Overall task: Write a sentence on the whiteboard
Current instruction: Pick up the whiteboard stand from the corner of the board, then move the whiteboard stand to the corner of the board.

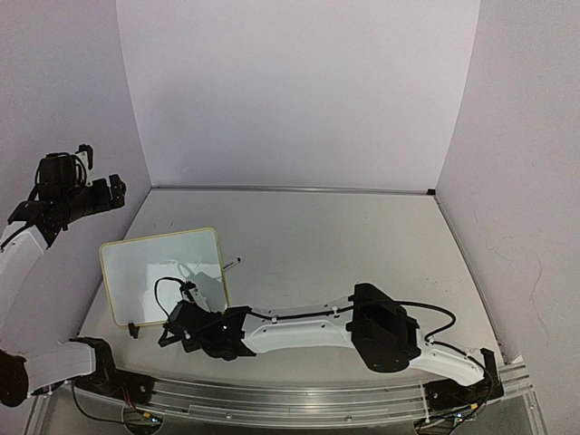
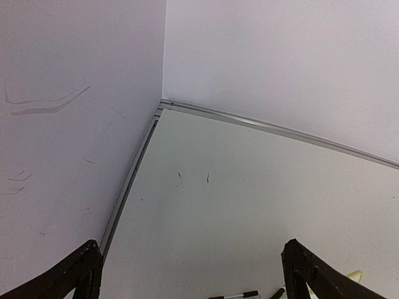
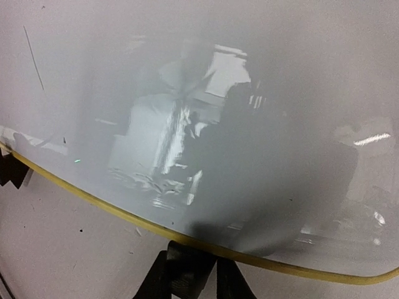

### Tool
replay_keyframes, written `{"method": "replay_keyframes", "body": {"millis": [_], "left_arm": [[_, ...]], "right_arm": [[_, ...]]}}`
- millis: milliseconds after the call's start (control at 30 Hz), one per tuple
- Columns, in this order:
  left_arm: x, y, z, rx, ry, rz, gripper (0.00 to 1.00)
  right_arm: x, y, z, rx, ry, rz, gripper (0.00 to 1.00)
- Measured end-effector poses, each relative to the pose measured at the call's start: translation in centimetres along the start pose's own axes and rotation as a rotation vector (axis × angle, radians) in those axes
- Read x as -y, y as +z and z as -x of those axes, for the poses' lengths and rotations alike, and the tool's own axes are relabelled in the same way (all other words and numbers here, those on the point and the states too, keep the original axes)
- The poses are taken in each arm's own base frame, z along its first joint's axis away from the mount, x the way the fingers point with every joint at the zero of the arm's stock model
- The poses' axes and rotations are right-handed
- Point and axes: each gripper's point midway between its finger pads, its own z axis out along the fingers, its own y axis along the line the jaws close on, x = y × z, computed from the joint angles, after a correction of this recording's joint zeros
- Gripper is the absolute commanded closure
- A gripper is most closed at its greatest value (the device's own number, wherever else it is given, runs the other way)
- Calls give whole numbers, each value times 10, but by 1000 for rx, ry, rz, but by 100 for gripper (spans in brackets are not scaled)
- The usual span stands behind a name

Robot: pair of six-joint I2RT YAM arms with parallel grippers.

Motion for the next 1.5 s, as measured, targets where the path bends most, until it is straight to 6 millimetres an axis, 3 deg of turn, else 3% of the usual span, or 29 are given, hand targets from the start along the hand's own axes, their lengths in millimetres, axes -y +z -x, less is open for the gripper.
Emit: {"method": "replay_keyframes", "body": {"millis": [167,533,700,1100,1500], "left_arm": [[4,2,-2,-9,3,-12,0],[4,4,-4,-17,3,-10,0],[5,4,-4,-17,4,-12,0],[6,4,-4,-17,5,-14,0],[5,6,-6,-24,6,-13,0]], "right_arm": [[12,-3,2,20,-20,-74,100],[26,-6,3,71,-18,-151,100],[42,-11,0,88,-15,-214,100],[102,-38,-7,95,-16,-412,100],[188,-73,-19,75,73,-603,100]]}}
